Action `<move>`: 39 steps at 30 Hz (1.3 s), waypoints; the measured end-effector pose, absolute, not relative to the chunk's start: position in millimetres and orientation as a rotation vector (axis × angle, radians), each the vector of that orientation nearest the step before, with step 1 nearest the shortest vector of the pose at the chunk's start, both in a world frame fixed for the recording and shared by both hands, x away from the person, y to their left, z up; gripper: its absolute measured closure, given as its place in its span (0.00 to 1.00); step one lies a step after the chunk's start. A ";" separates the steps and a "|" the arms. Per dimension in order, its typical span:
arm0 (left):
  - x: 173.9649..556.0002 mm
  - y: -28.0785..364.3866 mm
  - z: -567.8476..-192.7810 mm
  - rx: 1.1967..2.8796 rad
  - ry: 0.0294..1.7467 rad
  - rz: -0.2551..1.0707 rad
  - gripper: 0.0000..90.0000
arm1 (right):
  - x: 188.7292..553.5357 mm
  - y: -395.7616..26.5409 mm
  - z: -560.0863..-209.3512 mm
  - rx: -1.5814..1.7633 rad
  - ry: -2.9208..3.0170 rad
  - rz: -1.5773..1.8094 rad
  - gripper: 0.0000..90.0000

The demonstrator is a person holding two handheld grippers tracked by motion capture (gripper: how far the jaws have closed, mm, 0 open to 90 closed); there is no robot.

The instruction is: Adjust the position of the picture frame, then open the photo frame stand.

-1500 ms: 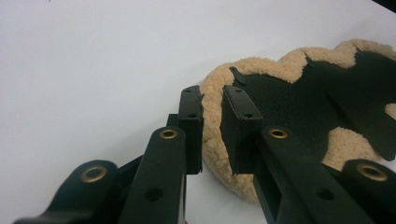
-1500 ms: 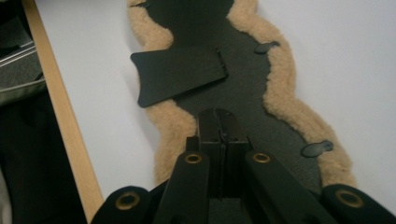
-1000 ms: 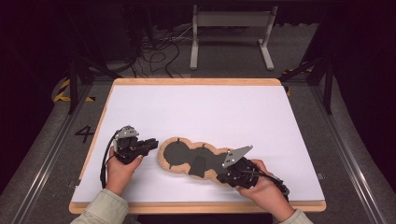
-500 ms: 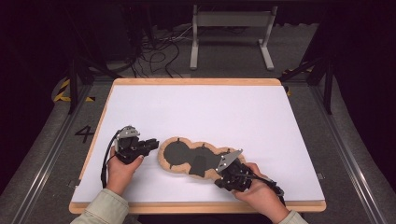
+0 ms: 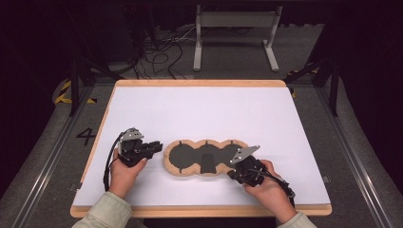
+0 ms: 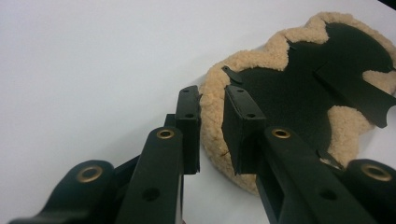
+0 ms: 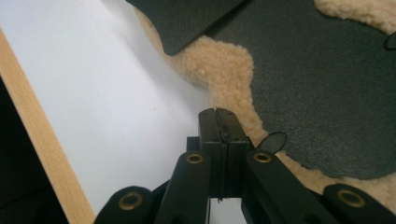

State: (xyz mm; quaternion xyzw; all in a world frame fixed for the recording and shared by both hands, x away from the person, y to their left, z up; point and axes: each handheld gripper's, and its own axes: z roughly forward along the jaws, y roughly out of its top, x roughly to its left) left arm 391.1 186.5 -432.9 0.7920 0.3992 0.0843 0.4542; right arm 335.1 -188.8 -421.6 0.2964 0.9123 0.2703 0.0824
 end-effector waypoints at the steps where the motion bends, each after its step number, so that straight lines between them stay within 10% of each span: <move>1: 392.2 186.7 -432.9 1.959 0.975 0.217 0.85 | 334.9 -190.5 -419.5 0.874 2.720 0.823 1.00; 39: 388.7 182.1 -433.9 1.976 0.962 0.206 0.74 | 335.9 -163.4 -429.9 0.860 2.772 0.965 1.00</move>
